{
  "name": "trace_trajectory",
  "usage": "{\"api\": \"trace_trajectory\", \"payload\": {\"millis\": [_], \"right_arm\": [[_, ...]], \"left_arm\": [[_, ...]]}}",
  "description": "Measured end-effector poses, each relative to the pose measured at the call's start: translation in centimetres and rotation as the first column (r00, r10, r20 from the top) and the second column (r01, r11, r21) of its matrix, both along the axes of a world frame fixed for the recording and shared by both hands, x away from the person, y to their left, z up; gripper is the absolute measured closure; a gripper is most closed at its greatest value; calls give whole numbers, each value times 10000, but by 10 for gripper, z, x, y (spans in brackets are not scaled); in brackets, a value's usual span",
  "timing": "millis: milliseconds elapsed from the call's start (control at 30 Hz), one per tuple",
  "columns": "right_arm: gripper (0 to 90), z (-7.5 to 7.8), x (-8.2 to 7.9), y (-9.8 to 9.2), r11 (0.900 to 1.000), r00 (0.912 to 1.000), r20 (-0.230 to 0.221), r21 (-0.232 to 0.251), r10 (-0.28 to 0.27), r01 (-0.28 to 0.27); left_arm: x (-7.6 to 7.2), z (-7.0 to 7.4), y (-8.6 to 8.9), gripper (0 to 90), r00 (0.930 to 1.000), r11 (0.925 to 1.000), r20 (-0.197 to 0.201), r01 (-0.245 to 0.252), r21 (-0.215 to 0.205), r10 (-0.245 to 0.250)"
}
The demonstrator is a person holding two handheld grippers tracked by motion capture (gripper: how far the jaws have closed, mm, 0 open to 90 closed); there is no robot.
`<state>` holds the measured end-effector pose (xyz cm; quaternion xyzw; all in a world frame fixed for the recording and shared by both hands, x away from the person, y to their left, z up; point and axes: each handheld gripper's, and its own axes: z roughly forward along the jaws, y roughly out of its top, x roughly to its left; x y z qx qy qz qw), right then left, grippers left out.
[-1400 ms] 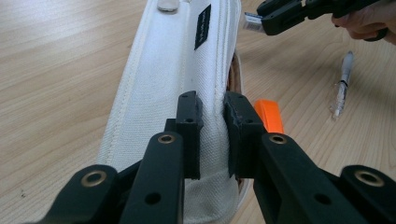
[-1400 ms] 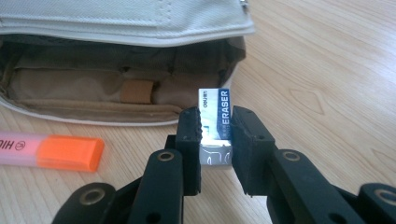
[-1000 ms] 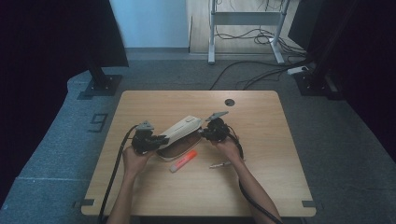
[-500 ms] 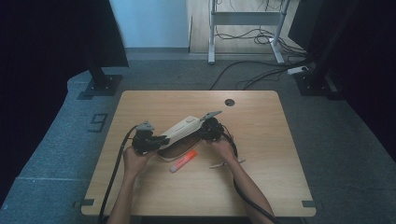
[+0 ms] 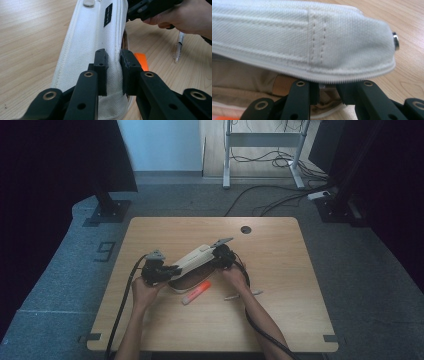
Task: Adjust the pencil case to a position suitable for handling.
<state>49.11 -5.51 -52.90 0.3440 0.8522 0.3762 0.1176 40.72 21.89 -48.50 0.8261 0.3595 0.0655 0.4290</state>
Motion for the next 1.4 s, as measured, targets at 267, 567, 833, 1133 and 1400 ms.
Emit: {"api": "trace_trajectory", "payload": {"millis": [267, 567, 833, 1133, 1400], "right_arm": [[713, -3, 6, 4, 9999, 10000, 62, -119, -18, 19], [699, -8, 9, 8, 10000, 9999, 142, -64, -45, 46], [583, -2, 6, 5, 9993, 9996, 152, -294, 228, -224], [503, 11, 0, -10, 9991, 9993, 252, -329, 292, -283], [421, 17, -5, -22, 9992, 9998, 58, -352, 179, -177]], "left_arm": [[0, 0, 0, 764, 10000, 10000, -15, 19, -67, -19], [0, 1, 0, 764, 10000, 10000, -2, 2, -76, -2], [0, 0, 1, 764, 9999, 9999, 30, -95, -89, 96], [0, 0, 1, 765, 9998, 9998, 51, -167, -97, 168], [1, 0, 2, 765, 9999, 9999, 32, -133, -97, 133]]}}
